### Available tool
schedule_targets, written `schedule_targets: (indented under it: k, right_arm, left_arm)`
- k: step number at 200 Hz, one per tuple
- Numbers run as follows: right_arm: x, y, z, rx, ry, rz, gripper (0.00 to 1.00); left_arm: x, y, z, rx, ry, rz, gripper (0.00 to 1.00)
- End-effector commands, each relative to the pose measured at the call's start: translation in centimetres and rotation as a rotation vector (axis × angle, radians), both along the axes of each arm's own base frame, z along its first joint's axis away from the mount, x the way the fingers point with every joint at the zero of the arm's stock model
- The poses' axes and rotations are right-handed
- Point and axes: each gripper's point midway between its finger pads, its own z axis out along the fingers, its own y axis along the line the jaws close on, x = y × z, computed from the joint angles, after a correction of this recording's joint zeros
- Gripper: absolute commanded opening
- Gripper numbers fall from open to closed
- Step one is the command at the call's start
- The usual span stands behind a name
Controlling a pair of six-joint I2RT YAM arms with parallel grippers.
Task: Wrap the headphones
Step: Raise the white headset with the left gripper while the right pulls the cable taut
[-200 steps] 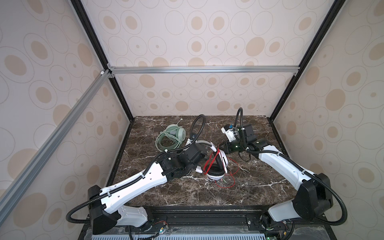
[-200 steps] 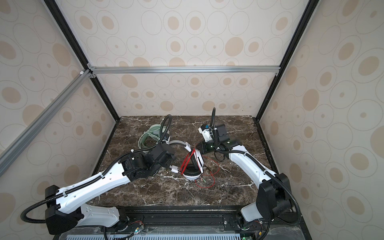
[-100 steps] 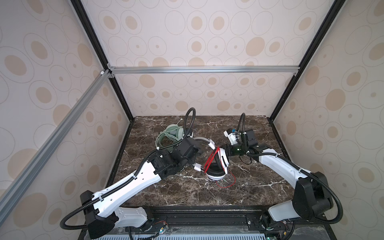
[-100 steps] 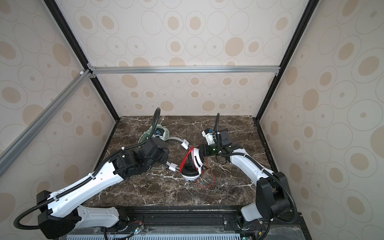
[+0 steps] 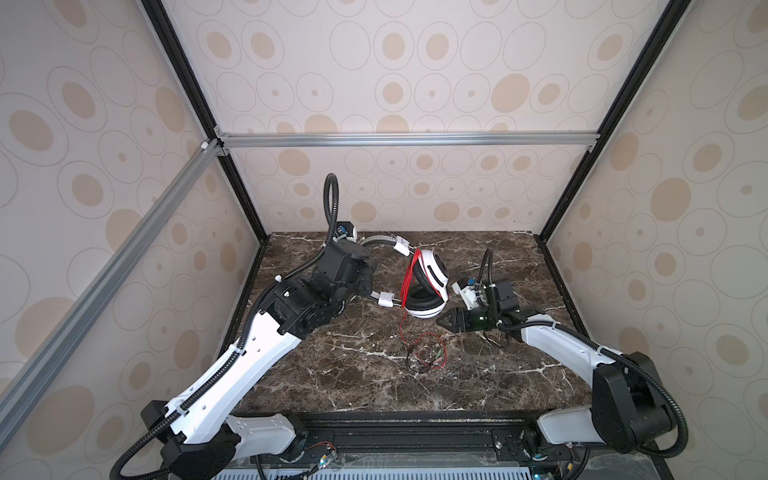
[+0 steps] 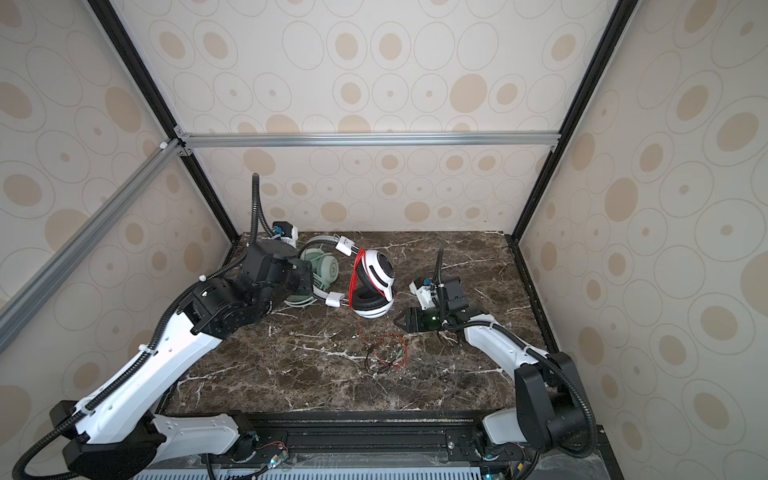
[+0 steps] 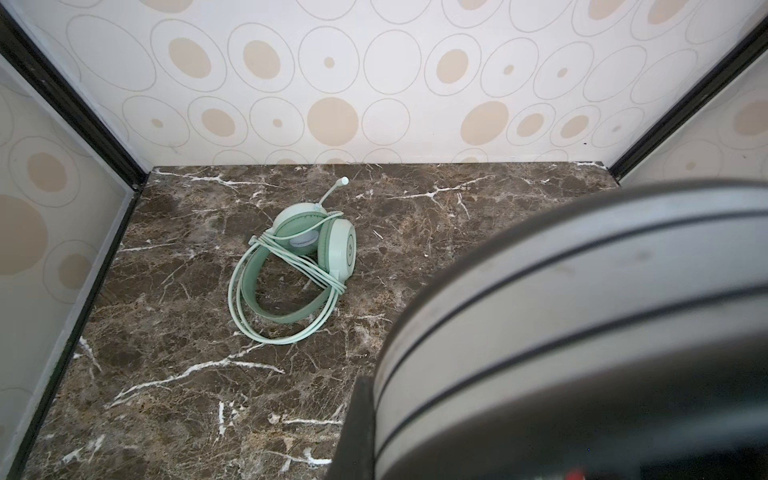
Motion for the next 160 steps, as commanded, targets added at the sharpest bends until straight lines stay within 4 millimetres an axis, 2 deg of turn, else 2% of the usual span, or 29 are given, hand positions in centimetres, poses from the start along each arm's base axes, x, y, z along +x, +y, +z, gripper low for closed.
schedule_targets:
  k: [1, 42, 67, 84, 100, 121, 135, 160]
  right_arm:
    - [-0.2, 1.0, 0.3, 0.076, 0.003, 0.026, 0.63]
    - [-2.6, 4.5, -0.7, 0.101, 0.021, 0.173, 0.62]
    - [-4.7, 7.2, -0.2, 0.125, -0.027, 0.295, 0.62]
    - [-5.2, 8.3, -0.4, 0.101, -0.069, 0.307, 0.62]
    - [-4.6, 8.3, -0.6, 0.06, -0.118, 0.261, 0.62]
    - [-3.3, 7.3, -1.3, -0.052, -0.178, 0.174, 0.62]
    - [-2.5, 6.4, -1.8, -0.142, -0.185, 0.134, 0.59]
    - [-1.6, 6.0, -2.3, -0.196, -0.171, 0.097, 0.58]
  left_arm:
    - [-0.3, 0.1, 4.7, -0.126, -0.103, -0.005, 0.0]
    - [-0.4, 0.0, 5.5, -0.141, -0.113, -0.01, 0.0]
    - [-0.4, 0.2, 6.0, -0.148, -0.12, -0.005, 0.0]
    - [-0.5, 0.3, 6.2, -0.15, -0.122, -0.003, 0.0]
    - [-0.5, 0.3, 6.3, -0.152, -0.123, -0.003, 0.0]
    - [-0.5, 0.4, 6.5, -0.154, -0.125, 0.001, 0.0]
    - [-0.5, 0.3, 6.6, -0.157, -0.127, 0.002, 0.0]
    - [-0.4, 0.2, 6.7, -0.165, -0.127, 0.0, 0.0]
